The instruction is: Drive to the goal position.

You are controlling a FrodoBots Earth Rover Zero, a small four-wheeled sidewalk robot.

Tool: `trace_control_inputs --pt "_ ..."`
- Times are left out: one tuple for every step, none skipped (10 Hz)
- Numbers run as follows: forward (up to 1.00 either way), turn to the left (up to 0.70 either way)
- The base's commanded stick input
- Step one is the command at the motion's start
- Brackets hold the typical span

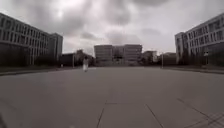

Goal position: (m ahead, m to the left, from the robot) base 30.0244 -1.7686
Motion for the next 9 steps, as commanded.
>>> trace_control_inputs --pt "0.70 0.00" --pt "0.70 0.00" --pt "0.70 -0.08" --pt "0.70 -0.25" --pt "0.70 -0.14" --pt "0.70 0.00" --pt "0.70 0.00" --pt "0.70 0.00" --pt "0.70 0.00"
